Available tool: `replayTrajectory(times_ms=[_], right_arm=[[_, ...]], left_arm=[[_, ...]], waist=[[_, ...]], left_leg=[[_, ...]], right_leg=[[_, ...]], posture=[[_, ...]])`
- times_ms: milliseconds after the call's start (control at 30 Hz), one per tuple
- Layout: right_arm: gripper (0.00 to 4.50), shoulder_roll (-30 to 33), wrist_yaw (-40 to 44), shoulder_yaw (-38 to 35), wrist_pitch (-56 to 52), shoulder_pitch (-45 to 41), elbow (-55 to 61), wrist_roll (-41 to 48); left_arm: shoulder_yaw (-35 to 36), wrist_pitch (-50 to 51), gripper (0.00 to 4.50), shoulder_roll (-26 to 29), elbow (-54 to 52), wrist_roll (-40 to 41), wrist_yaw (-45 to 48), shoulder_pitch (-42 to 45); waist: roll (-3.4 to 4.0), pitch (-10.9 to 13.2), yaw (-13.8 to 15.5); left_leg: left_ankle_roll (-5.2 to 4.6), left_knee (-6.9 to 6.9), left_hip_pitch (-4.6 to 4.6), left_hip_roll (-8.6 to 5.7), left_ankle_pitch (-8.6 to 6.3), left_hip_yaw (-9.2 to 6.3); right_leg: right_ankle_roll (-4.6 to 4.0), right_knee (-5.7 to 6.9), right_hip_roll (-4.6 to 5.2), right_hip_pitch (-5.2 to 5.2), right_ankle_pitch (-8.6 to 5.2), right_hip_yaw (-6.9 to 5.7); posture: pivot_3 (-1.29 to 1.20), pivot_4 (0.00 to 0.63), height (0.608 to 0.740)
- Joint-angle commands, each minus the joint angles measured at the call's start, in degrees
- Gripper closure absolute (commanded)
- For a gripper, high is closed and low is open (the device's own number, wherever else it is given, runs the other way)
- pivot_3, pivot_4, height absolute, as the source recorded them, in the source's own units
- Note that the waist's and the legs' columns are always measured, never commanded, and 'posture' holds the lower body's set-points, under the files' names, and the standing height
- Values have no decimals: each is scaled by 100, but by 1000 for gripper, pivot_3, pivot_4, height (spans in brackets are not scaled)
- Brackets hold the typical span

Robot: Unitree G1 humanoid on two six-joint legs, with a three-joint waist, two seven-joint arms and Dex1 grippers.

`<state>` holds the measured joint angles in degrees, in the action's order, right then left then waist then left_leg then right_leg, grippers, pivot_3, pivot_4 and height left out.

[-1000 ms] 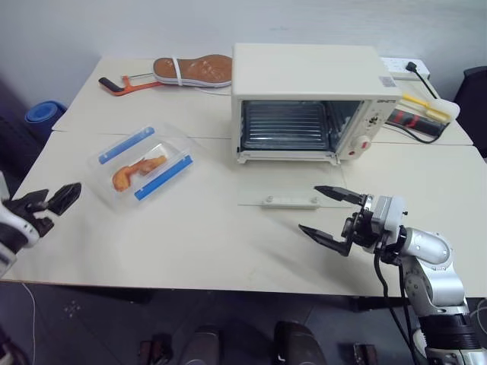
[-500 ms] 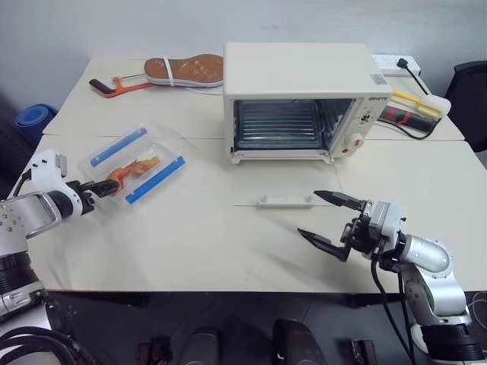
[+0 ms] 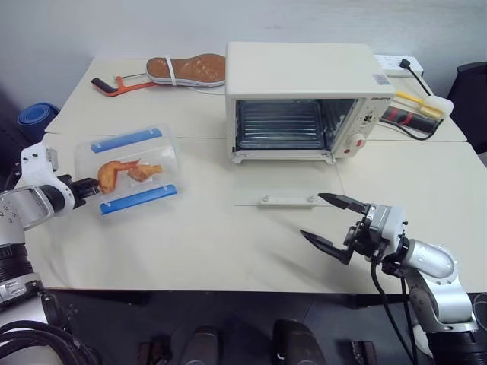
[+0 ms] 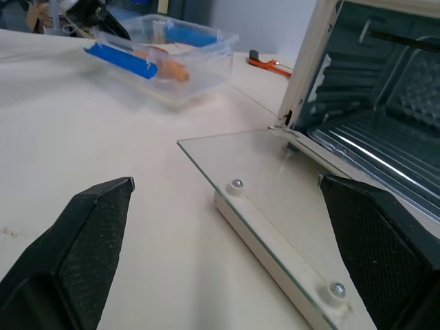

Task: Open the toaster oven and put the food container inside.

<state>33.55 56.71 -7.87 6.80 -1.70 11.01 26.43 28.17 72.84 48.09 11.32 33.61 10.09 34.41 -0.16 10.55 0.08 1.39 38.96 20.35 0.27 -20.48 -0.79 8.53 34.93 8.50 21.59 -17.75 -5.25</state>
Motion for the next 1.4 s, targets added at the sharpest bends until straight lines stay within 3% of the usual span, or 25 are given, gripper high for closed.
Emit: replayTrajectory(times_ms=[33,200,433,667,833,1067,1267,1300,1333,1400], right_arm=[[0,171,-72,-394,3,231,249,84],[0,262,-170,-765,-10,716,385,92],[0,275,-294,-1299,9,1439,642,113],[0,71,-569,-1801,-25,2361,1214,225],[0,-288,-946,-1835,60,2814,1609,116],[0,-704,-1443,-1589,-48,3020,2133,-69],[0,-797,-1603,-1368,-66,3046,2192,-144],[0,-774,-1611,-1345,-93,2990,2175,-132],[0,-753,-1619,-1328,-110,2944,2156,-124],[0,-649,-1583,-1310,-228,2849,2170,-19]], left_arm=[[-74,737,4224,164,-1061,475,369,246],[-481,1803,4224,-330,-2090,762,416,494],[-936,1966,4224,-1960,-2437,680,-155,1217],[-1741,1953,4224,-2730,-1353,-38,-397,2336],[-2114,1379,4224,-3305,-710,-445,-446,2658],[-2384,881,4224,-3653,-173,-877,-390,2792],[-2197,600,2358,-3916,-119,-1073,-510,2858],[-2094,623,2316,-3943,-198,-947,-389,2859],[-2028,636,1913,-3958,-247,-862,-304,2859],[-1913,591,1770,-3800,-415,-756,-140,2802]], waist=[[-1,1,34],[-1,1,106],[-7,5,149],[-8,5,118],[-7,5,136],[-7,5,157],[-7,5,165],[-7,5,153],[-6,5,146],[-6,5,136]], left_leg=[[0,1,2,-2,0,-1],[-1,3,1,-4,0,1],[-1,9,1,-4,0,7],[-1,3,-1,-9,0,11],[-1,-1,-7,-6,0,22],[-2,6,-4,-12,0,20],[-3,7,-4,-13,0,21],[-3,7,-4,-13,0,21],[-3,6,-4,-13,0,21],[-2,4,-4,-12,0,21]], right_leg=[[0,0,3,0,0,0],[0,0,3,-1,0,5],[0,2,1,-1,0,11],[2,-4,2,-2,1,14],[3,-3,-1,0,0,26],[6,-5,1,-1,2,28],[6,-6,2,-2,2,29],[6,-6,2,-2,2,29],[6,-4,1,-2,2,28],[6,-4,1,-1,2,28]], posture=[[0,150,740],[0,150,740],[0,150,740],[0,150,740],[0,150,740],[0,150,740],[0,150,740],[0,150,740],[0,150,740],[0,150,740]])
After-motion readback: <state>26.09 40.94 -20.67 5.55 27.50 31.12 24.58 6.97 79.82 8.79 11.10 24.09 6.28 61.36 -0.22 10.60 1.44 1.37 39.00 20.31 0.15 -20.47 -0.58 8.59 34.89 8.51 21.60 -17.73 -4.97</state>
